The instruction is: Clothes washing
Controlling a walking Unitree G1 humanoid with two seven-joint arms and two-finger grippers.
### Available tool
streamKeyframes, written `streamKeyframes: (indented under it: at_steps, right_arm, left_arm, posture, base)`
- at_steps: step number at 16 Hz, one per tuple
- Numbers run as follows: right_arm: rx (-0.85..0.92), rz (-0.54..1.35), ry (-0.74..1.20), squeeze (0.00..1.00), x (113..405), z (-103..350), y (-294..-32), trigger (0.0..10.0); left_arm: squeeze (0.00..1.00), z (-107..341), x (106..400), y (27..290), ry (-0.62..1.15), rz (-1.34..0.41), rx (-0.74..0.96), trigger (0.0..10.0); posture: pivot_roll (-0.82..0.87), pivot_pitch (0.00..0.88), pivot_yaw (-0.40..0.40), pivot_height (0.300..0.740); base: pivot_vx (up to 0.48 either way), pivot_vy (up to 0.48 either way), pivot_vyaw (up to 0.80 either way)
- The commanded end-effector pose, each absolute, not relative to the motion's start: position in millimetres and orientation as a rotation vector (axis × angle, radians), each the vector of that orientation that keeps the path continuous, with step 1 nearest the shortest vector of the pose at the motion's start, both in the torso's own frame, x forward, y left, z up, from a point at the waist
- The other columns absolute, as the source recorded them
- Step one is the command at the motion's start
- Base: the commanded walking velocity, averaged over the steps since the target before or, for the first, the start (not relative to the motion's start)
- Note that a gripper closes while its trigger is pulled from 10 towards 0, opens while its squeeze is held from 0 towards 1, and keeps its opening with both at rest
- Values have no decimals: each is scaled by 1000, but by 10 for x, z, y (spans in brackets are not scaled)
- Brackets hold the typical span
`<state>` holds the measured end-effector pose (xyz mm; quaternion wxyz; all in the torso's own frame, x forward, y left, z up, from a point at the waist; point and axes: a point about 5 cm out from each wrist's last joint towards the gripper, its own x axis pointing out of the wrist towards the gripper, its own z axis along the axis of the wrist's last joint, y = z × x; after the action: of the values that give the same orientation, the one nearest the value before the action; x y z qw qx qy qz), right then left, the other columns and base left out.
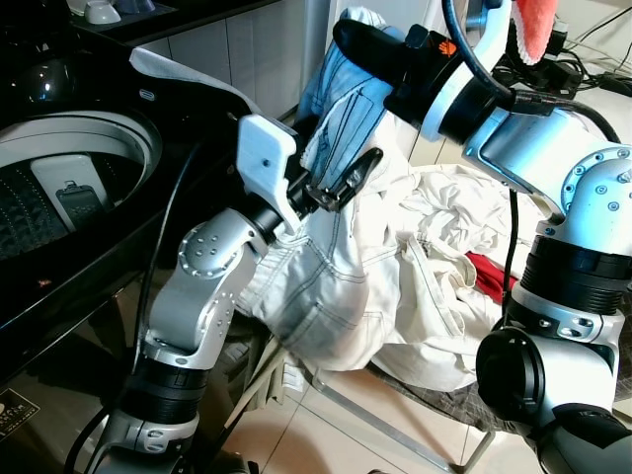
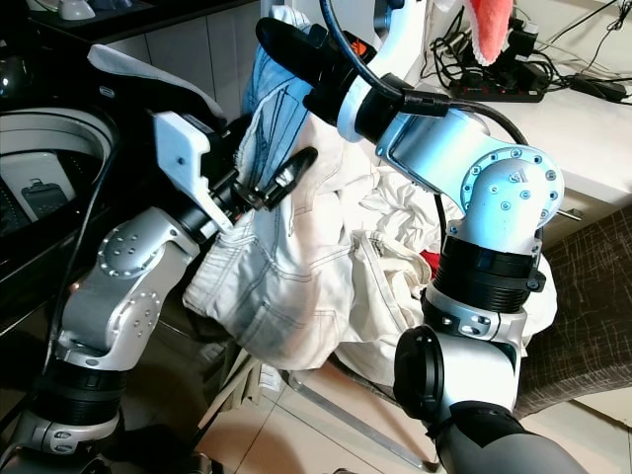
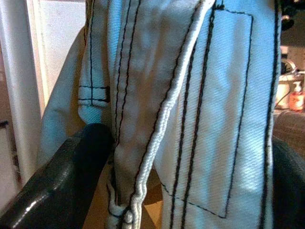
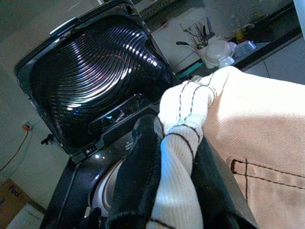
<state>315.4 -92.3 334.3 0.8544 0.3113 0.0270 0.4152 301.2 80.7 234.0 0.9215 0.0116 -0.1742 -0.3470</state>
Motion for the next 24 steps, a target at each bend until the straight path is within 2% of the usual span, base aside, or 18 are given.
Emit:
streamKeyframes:
  at_steps: [1,4,5,8,24]
  right_arm:
    - [646,922,-19,0,3060,3507,-925,0]
    - [651,922,-21,0,3057,3525,-925,0]
    - [652,920,-22,0,3054,3530,-924,0]
    - [659,913,-19,0,3048,3513,-927,0]
    - [671,915,-14,0,3028,3527,-922,0]
  left_arm:
    - [0,2245,3050,815,-313,-683,55,10000]
    - [0,2259,3065,850,-320,-664,33,10000]
    - [0,2264,3057,844,-323,-679,10,0]
    - [0,2268,3013,822,-322,-716,-49,0]
    - [0,2231,3041,851,-286,-711,-61,0]
  posture:
    - [-29,0,-81,740]
    - [-32,0,-77,740]
    - [-32,0,-76,740]
    - [-28,0,-79,740]
    - [-33,0,-73,740]
  base:
    - [0,0,0]
    - [0,0,0]
    - [0,0,0]
    - [0,0,0]
    - [0,0,0]
